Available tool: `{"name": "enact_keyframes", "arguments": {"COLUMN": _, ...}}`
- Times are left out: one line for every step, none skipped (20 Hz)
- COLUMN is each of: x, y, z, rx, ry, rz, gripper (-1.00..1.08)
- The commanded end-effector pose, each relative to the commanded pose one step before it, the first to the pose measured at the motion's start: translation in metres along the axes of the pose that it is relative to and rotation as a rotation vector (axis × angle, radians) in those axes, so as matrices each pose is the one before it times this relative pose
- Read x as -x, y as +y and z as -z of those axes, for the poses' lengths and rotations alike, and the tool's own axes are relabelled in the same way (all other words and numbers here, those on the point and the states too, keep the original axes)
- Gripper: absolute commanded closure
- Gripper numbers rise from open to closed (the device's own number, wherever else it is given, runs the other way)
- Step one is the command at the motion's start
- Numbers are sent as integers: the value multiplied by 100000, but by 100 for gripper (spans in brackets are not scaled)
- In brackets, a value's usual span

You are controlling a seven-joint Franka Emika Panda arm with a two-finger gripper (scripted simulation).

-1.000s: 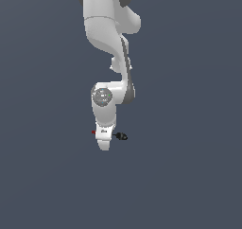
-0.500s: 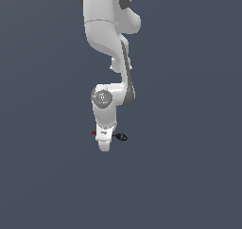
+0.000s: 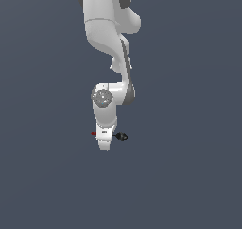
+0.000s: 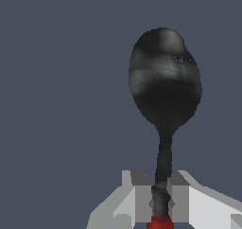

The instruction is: Pick up the object and move it to a goal position.

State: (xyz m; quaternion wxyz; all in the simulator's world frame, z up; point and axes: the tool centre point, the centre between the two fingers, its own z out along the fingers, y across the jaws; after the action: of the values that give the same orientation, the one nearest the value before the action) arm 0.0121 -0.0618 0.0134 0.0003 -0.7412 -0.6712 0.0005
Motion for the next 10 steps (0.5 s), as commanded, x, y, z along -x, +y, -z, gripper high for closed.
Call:
{"name": "enact_keyframes", "arguments": {"x": -222, "y": -110, "z": 525, "rx": 111, "ry": 8, "rz": 43, "gripper": 108}}
{"name": "enact_keyframes", "arguments": {"x": -120, "y": -92, "z": 294, "rx": 0, "ry": 0, "rz": 0, "gripper": 108}}
{"name": "enact_keyframes", "arguments": {"x": -139, "y": -107, "z": 341, "rx": 0, "ry": 0, "rz": 0, "gripper": 108}}
{"name": "enact_keyframes", "arguments": {"x": -158, "y": -121, "z": 388, "rx": 0, "ry": 0, "rz": 0, "gripper": 108}}
{"name": "enact_keyframes", "arguments": {"x": -190, "y": -136, "z": 431, "rx": -8, "ry": -66, "rz": 18, "gripper": 108}}
{"name": "enact_keyframes", "arguments": {"x": -196, "y": -151, "z": 484, "rx": 0, "ry": 0, "rz": 0, "gripper": 108}}
{"name": "enact_keyframes", "arguments": {"x": -216, "y": -166, "z": 534, "rx": 0, "ry": 0, "rz": 0, "gripper": 108}}
{"name": "enact_keyframes", "arguments": {"x": -254, "y": -182, "z": 578, "rx": -7, "ry": -64, "rz": 25, "gripper": 108}}
{"name": "enact_keyframes", "arguments": {"x": -256, "y": -197, "z": 635, "rx": 0, "ry": 0, "rz": 0, "gripper": 108}}
{"name": "enact_keyframes", "arguments": {"x": -277, "y": -213, "z": 687, "rx": 0, "ry": 0, "rz": 0, "gripper": 108}}
